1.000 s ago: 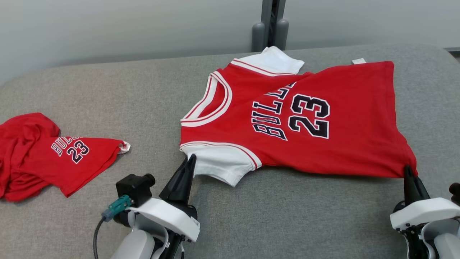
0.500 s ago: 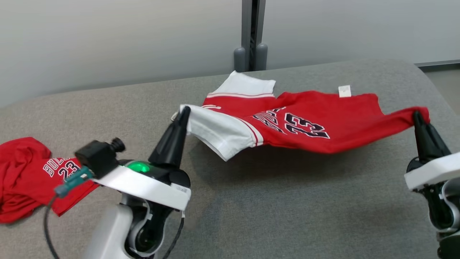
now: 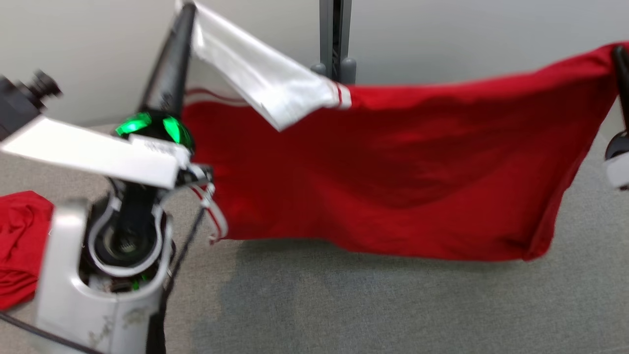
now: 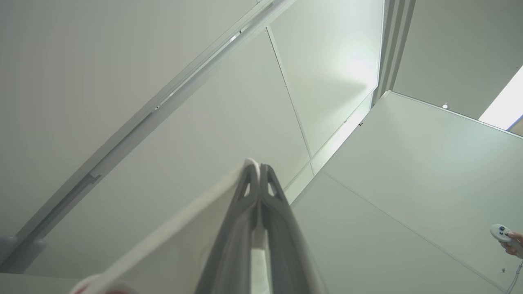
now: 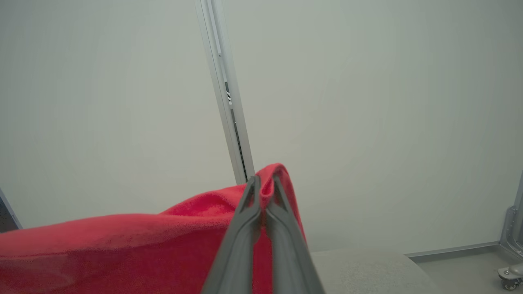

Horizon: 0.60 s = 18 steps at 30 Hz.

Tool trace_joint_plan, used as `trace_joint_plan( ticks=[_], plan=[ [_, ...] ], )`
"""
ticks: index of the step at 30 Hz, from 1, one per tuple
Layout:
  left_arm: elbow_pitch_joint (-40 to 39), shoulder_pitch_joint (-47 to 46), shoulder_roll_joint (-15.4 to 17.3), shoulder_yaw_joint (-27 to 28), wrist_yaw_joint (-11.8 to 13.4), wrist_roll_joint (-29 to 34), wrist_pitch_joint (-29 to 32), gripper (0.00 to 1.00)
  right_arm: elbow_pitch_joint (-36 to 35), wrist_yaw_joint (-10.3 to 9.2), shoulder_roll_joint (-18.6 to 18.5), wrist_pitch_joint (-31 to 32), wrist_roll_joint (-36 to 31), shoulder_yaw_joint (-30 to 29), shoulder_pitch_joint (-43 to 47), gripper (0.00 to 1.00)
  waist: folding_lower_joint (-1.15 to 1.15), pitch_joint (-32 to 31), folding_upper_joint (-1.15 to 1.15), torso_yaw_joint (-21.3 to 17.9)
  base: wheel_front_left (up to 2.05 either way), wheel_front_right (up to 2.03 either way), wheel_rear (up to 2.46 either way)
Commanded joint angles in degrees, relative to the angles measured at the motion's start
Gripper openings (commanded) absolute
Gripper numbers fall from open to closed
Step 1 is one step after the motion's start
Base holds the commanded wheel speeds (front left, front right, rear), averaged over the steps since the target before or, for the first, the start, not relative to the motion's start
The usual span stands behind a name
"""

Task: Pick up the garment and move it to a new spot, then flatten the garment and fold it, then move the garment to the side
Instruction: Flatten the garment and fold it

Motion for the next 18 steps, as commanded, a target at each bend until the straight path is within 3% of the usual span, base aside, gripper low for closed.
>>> trace_joint_plan(
  ticks=[1,5,9,14,16,18],
  plan=[
    [-0.6,-4.2,0.1,1.1,2.7,-1.5,1.0,0.00,-1.3,-0.02,-0.8,2.1,-1.2,-0.8,-2.5,0.00,0.00,1.7,0.00,0.1,0.00,0.00,0.00],
    [1.1,-13.7,0.2,2.4,7.9,-2.7,3.0,0.00,-1.6,-0.02,0.6,6.3,-0.1,-3.0,-9.4,0.00,0.00,5.9,0.00,0.4,0.00,0.00,0.00],
    [6.8,-25.8,0.9,2.2,10.8,-1.9,5.1,0.00,1.5,-0.02,0.6,9.0,-0.5,-3.4,-18.7,0.00,0.00,12.4,0.00,0.9,0.00,0.00,0.00],
    [15.7,-38.2,1.8,1.4,10.3,0.2,5.8,0.00,7.8,-0.02,-0.5,8.9,-1.4,-1.3,-29.3,0.00,0.00,18.7,0.00,1.3,0.00,0.00,0.00],
    [20.6,-44.2,2.3,1.3,8.9,1.7,4.4,0.00,11.7,-0.02,-1.1,7.2,-1.6,0.4,-35.0,0.00,0.00,21.3,0.00,1.4,0.00,0.00,0.00],
    [27.9,-53.5,3.0,1.4,5.8,4.7,0.4,0.00,18.0,-0.02,-2.0,2.7,-2.9,3.2,-43.3,0.00,0.00,24.7,0.00,1.5,0.00,0.00,0.00]
  ],
)
